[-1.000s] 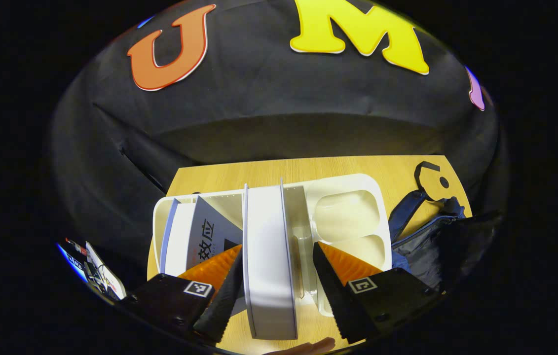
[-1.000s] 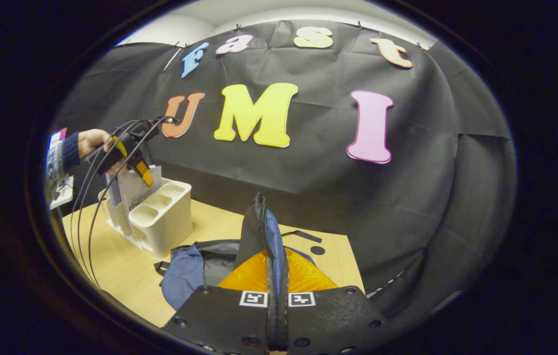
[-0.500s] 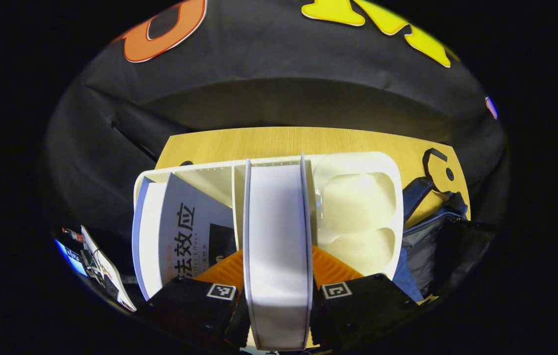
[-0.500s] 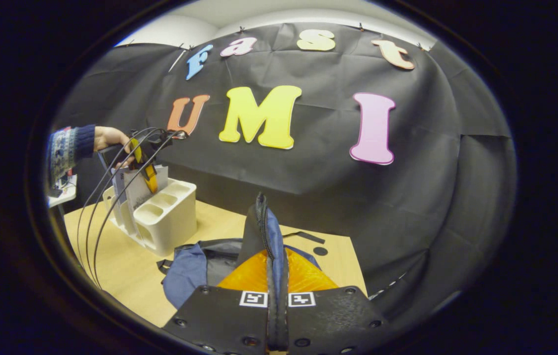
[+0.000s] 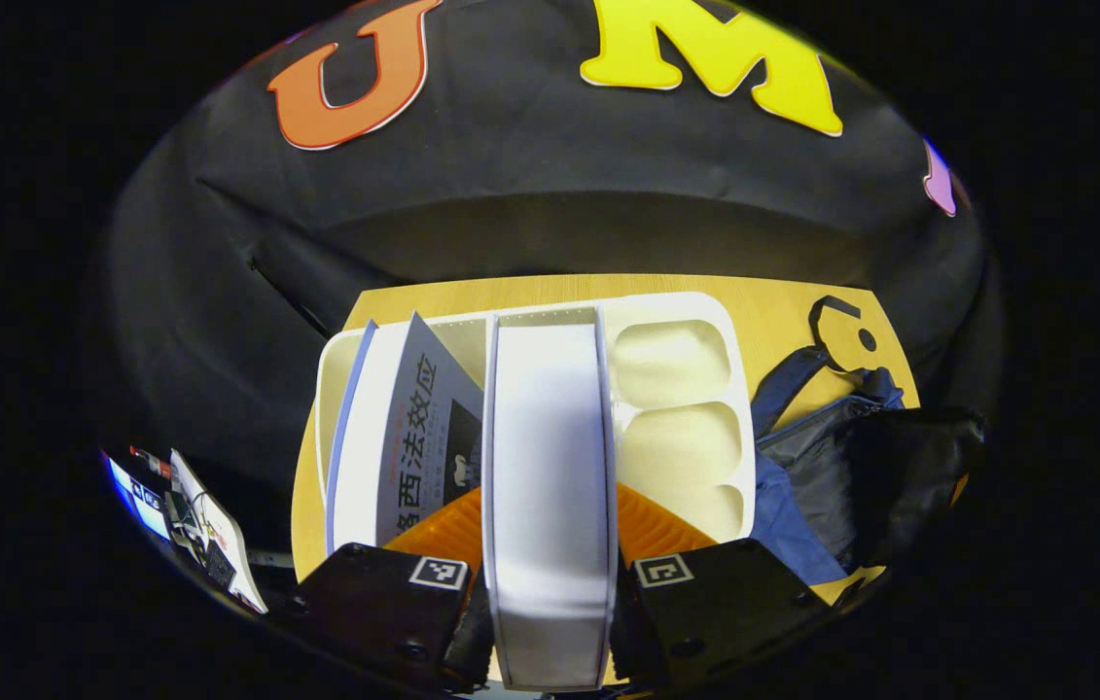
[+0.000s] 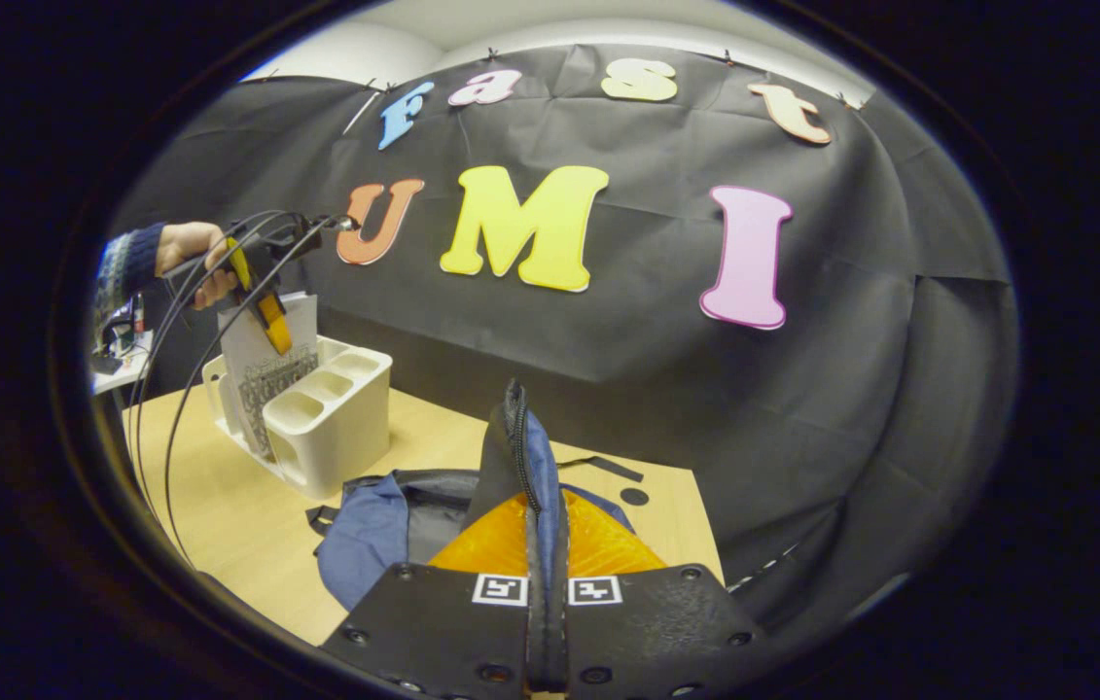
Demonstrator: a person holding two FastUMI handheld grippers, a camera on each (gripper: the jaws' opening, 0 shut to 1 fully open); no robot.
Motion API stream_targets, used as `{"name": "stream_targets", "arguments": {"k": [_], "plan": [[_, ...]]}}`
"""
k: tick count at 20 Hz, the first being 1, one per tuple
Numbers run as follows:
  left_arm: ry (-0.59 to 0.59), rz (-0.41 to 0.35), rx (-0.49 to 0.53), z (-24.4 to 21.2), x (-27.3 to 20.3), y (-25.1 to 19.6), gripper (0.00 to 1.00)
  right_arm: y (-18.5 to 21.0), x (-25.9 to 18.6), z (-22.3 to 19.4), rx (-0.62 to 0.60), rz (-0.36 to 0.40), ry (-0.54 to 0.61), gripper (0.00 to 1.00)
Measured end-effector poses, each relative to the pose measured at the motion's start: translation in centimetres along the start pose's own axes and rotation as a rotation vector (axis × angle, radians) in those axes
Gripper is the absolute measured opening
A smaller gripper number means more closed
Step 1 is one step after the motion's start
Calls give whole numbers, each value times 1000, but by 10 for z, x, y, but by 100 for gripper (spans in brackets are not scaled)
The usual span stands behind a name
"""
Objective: Open the schoolbag, grab two books from the bookshelf and put them into the schoolbag.
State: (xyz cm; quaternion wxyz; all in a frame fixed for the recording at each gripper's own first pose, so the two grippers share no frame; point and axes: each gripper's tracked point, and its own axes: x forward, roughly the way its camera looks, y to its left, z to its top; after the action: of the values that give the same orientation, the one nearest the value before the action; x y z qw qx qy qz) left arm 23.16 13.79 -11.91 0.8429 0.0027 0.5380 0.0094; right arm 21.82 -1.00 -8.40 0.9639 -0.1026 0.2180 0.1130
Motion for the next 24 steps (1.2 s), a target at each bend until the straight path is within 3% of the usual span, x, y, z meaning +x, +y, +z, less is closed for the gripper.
{"name": "stream_targets", "arguments": {"k": [3,10,12,17,24], "plan": [[-47,-71,-41,-14,-26,-4,47,7,2,2,4,16,0,0],[-148,-135,-156,-53,-69,11,48,17,7,1,11,26,8,0],[-143,-147,-215,-71,-68,15,48,20,8,-2,12,30,13,0],[-128,-262,-363,-110,-66,15,48,24,12,-2,10,27,28,0],[-126,-390,-494,-141,-67,9,48,30,22,-7,13,35,54,2]]}}
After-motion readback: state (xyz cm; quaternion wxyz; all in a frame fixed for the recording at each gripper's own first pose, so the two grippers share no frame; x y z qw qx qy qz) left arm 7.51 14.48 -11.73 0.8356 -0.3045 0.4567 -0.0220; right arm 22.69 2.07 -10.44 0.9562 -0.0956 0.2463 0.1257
